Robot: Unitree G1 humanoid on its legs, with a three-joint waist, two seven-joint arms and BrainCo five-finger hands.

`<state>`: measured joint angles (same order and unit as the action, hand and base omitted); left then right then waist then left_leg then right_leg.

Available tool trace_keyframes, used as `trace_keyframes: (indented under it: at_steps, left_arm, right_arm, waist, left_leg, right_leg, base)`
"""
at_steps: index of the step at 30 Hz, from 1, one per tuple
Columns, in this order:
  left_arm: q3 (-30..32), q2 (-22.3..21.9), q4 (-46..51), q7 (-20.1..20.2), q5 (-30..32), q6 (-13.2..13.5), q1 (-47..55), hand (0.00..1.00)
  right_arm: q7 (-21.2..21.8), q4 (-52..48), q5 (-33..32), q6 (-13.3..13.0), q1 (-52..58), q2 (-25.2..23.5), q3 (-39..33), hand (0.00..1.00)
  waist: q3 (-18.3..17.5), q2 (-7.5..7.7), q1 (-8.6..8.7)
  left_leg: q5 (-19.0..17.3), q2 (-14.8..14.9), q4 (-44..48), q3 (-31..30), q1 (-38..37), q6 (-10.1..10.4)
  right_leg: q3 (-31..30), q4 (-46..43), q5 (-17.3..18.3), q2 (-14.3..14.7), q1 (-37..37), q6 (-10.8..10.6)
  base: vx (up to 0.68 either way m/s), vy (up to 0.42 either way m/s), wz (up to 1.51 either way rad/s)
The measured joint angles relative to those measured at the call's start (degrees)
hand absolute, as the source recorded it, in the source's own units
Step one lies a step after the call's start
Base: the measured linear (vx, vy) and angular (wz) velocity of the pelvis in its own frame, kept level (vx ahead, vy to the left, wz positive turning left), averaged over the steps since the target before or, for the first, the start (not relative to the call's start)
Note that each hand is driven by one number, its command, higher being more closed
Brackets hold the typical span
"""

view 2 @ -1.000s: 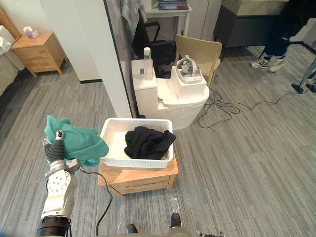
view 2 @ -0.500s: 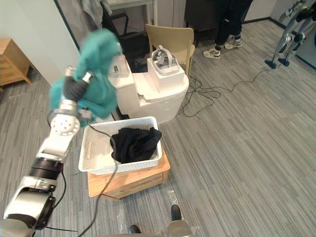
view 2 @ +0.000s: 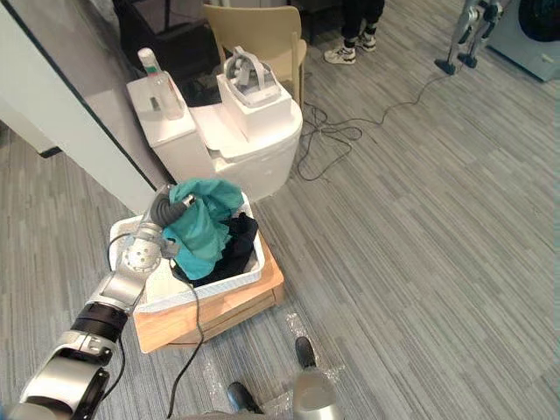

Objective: Tidy the bed and pick cloth on bed and put in laundry

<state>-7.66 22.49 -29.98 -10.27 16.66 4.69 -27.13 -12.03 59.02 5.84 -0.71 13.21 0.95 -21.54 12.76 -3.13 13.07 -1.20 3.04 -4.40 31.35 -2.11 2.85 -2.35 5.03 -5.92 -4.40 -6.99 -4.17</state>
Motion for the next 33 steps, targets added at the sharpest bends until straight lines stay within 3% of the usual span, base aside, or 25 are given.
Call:
trace_keyframes:
  at_steps: [10, 12, 13, 23, 33]
  left_arm:
    - [4.53, -1.58, -10.01, -1.49, 3.33, -3.21, -6.64, 1.00]
    - [5.71, -2.11, -12.02, -1.52, 3.86, -3.41, -8.57, 1.00]
    - [6.04, -2.20, -12.56, -1.60, 4.49, -3.82, -9.56, 0.00]
    - [10.17, -3.48, -14.55, -2.23, 4.33, -4.74, -13.66, 0.00]
    - [10.53, -3.62, 6.38, -3.79, 4.11, -6.64, -10.71, 0.00]
  right_arm:
    - [-2.06, -5.86, -0.05, -0.67, -0.56, -0.88, 4.34, 0.00]
    - [-2.31, -7.40, -0.07, -0.96, -0.62, -0.92, 5.47, 0.00]
    - [-2.44, -8.25, -0.08, -0.97, -0.62, -0.90, 6.44, 0.00]
    - [-3.46, -13.26, -1.24, -1.58, -1.06, -0.44, 9.07, 0.00]
    - [-3.18, -17.30, -2.29, -1.70, 0.21, 0.05, 11.37, 0.00]
  waist:
    - [6.02, 1.93, -2.08]
    - [7.65, 2.37, -3.35]
    - [8.42, 2.49, -3.92]
    - [12.41, 2.86, -6.80]
    - [12.86, 3.27, -9.51]
  left_leg:
    - [-4.59, 3.92, 11.36, 1.49, 9.31, -0.36]
    - [-5.96, 5.18, 14.39, 1.94, 10.44, -0.29]
    - [-6.81, 6.09, 16.47, 1.93, 11.64, -0.32]
    - [-12.60, 12.70, 30.98, -0.42, 20.62, -0.66]
    - [-13.45, 14.05, 33.35, -1.98, 19.58, -0.53]
  right_leg:
    - [-1.64, -4.58, -0.05, 0.91, -7.42, 0.08]
    - [-1.71, -6.03, -0.05, 1.43, -8.43, 0.08]
    - [-1.69, -6.69, -0.04, 1.72, -9.16, 0.08]
    - [0.01, -13.27, 2.72, 4.07, -14.76, 1.76]
    - [3.30, -19.93, 7.23, 4.06, -14.73, 2.71]
  base:
    - [-0.03, -0.047, -0.05]
    - [-0.06, -0.052, -0.12]
    - [-0.08, -0.058, -0.12]
    - [-0.10, -0.074, 0.00]
    - [0.02, -0.049, 0.10]
